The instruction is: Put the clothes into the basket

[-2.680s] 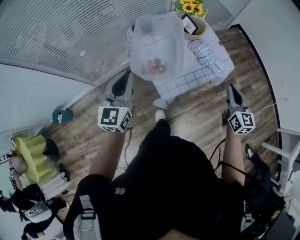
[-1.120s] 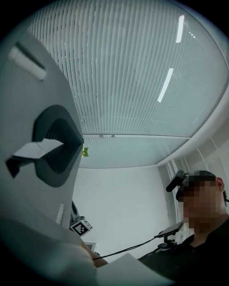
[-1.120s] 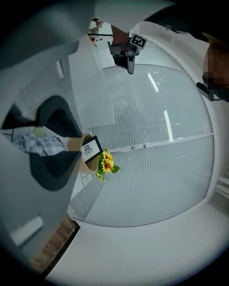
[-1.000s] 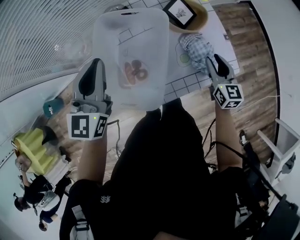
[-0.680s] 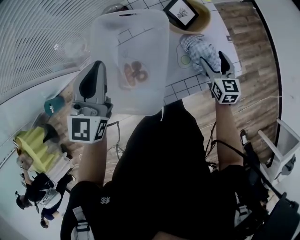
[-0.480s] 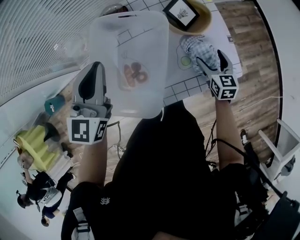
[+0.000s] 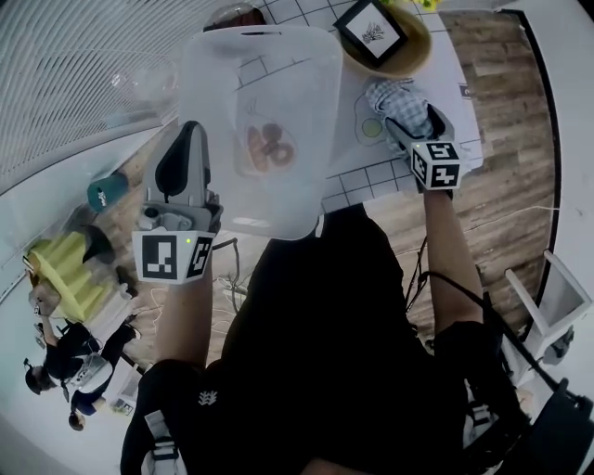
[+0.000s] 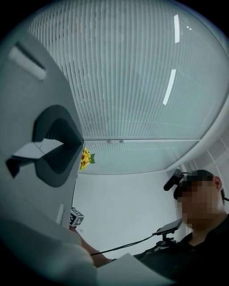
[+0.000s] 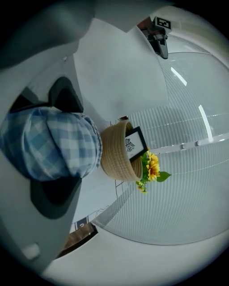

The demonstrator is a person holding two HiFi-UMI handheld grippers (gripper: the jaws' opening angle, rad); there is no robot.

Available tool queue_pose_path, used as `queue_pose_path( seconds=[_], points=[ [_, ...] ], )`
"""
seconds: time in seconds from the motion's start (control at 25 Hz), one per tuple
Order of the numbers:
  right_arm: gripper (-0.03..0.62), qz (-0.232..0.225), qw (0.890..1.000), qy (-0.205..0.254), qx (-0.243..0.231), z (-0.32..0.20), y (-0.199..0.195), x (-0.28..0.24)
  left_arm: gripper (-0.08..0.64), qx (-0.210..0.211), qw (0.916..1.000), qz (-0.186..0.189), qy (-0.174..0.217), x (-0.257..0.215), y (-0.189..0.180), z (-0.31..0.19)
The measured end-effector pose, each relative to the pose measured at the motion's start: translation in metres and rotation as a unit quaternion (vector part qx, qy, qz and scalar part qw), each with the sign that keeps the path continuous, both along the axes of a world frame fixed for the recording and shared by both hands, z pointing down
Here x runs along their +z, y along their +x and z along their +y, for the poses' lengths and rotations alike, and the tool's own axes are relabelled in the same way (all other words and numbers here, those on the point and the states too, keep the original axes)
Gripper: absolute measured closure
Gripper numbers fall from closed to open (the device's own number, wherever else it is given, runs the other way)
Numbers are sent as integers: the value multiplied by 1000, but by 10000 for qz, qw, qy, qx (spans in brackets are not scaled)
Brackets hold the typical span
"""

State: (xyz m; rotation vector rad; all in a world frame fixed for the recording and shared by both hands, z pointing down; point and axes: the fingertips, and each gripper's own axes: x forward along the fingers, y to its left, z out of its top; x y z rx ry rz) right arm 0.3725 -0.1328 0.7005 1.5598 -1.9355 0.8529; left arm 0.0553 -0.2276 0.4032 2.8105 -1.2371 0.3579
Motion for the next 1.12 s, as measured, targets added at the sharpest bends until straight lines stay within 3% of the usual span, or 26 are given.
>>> queue_pose_path(
  seconds=[0.2,0.56,0.8,1.12],
  points=[
    [155,57,9997,-219,-16,1,5,12,554,-282,9996,-43,19,-7,-2,1],
    [337,129,9990,-271,-341,0,7,9,554,-495,9987,-93,106,-10,0,4],
    [423,20,9996,-92,-257,8,5,-12,554,-283,9992,-92,273,-24,4,7],
    [433,45,9995,300,87,28,0,-62,554,-49,9987,73,495,-50,-9,18]
  ],
)
